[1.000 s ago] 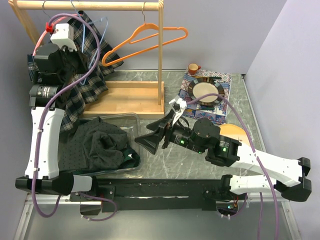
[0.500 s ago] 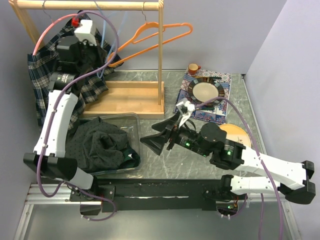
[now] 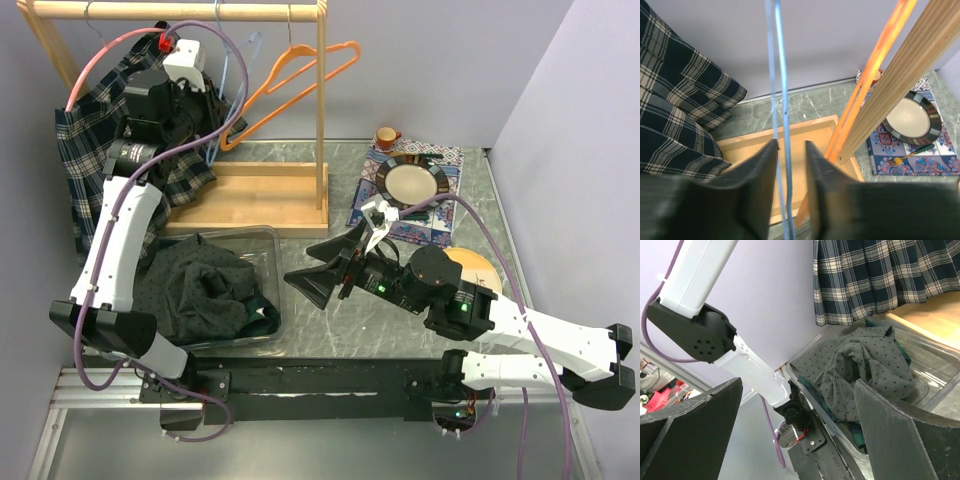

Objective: Remove the skirt from the hanger

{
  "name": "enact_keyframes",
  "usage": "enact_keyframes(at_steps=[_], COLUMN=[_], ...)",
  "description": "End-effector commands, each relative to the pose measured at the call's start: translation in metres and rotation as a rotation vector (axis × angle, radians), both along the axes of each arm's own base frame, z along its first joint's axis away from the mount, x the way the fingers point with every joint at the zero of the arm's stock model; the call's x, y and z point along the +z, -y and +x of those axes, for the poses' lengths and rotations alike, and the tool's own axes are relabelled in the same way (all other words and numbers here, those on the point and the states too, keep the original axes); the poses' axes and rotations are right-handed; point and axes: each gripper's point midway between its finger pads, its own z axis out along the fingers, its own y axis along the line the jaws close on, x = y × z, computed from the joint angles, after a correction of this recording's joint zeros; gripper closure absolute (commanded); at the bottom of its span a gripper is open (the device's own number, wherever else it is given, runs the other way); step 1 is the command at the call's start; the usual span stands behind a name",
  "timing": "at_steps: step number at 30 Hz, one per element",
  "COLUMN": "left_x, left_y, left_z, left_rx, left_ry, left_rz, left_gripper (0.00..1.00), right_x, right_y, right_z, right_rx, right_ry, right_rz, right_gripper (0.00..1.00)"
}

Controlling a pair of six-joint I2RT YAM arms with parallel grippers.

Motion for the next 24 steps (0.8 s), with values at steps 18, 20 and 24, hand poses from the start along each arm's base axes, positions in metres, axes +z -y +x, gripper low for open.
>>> enact_keyframes(at_steps=[18, 20, 24], left_x=[0.057, 0.078, 0.098], left_y=[-0.091, -0.111, -0.157], left_z=[-0.061, -0.066, -0.065], left_rx=[0.427, 0.505, 0.597], left_ry=[0.07, 0.125, 0.145], left_rz=[0.053, 0.095, 0.119], left_gripper=[0.01, 0.01, 0.01], right_x=[0.024, 0.026, 0.016], right_y=[0.014, 0.011, 0.007], right_z=[-0.01, -0.013, -0.022], right_rx=[0.021, 0.039, 0.091], right_ry=[-0.022, -0.032, -0.051], right_rz=[0.098, 0.087, 0.029], right_gripper=[0.0, 0.0, 0.0])
